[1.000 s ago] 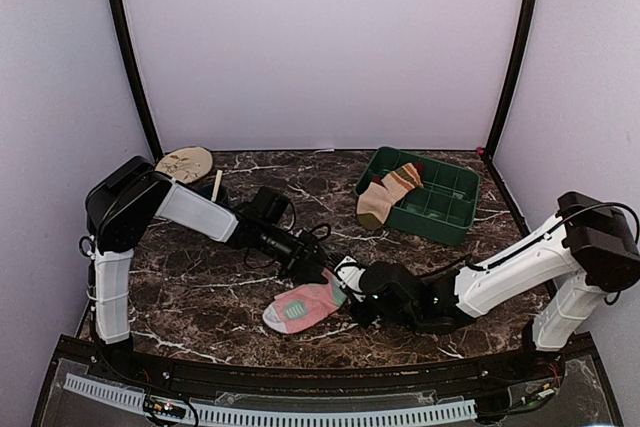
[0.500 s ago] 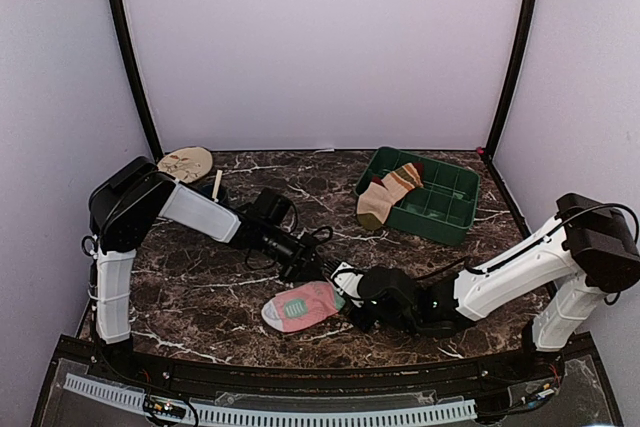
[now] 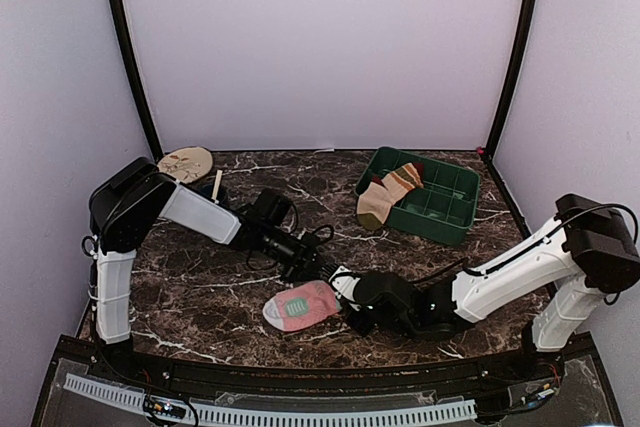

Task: Roll the socks
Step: Pass from the right arm to the left

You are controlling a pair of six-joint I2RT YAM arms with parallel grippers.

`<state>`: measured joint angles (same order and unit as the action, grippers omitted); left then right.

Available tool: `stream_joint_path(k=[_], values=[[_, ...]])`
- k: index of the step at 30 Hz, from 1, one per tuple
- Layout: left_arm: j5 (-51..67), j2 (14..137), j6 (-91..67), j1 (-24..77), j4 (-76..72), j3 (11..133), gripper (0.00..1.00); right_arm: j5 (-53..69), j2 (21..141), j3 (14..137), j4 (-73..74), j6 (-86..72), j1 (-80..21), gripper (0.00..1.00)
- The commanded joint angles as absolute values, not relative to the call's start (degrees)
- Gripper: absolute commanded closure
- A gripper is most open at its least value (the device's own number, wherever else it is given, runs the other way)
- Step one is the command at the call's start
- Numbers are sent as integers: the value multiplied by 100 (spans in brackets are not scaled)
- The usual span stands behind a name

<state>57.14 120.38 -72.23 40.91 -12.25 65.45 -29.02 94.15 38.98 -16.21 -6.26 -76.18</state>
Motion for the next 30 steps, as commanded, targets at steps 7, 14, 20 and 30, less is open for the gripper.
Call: stream_joint_path(k=[7, 14, 20, 30], values=[[5017, 12073, -6791, 4100, -2333, 6150, 100, -3034, 9216, 4047, -1057, -1408, -7822, 68], [4692, 12120, -6488, 4097, -2659, 6014, 100, -2920, 8508, 3890, -750, -2380, -7827, 60], [4487, 12120, -6388, 4121, -3100, 5826, 100, -3040, 7886, 3732, -626, -3074, -7746, 53], [3937, 11970, -5798, 4175, -3147, 5858, 100, -1738, 7948, 4356, -51, -4486, -6443, 49]])
